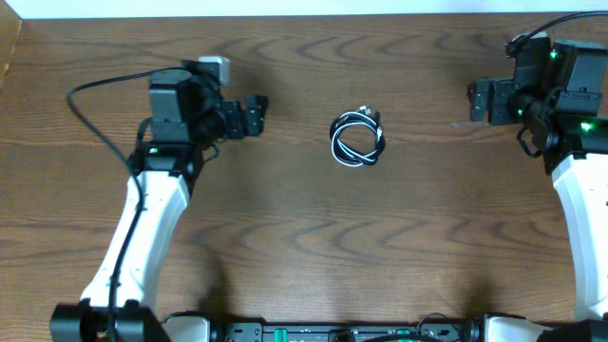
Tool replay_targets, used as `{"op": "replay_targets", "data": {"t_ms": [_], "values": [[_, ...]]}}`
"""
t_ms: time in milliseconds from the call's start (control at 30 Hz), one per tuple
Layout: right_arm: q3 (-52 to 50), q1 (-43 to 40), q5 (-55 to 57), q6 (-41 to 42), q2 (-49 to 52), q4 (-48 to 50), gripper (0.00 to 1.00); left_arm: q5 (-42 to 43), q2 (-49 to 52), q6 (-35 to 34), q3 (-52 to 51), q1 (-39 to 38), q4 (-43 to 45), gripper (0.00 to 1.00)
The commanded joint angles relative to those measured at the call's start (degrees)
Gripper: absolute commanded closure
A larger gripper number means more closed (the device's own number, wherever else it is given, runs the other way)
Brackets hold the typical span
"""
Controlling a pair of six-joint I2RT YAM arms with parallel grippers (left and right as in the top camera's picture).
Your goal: Untangle cables
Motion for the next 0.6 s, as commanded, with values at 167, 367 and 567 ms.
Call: {"op": "replay_targets", "data": {"t_ms": [167,367,567], "values": [[1.1,-0.5,-2.0,3.9,4.0,-3.7,0.01,11.8,8.3,9.1,1.0,-7.0,2.6,0.02],[1.1,-0.6,-6.7,2.1,8.8,-5.8,0.01,16.1,8.6,17.2,1.0,-11.6,2.1,0.02],[1.1,-0.6,-9.1,2.1,10.5,-6.5,0.01,16.1,9.1,20.9,0.9,-15.0,1.9,0.02]]}}
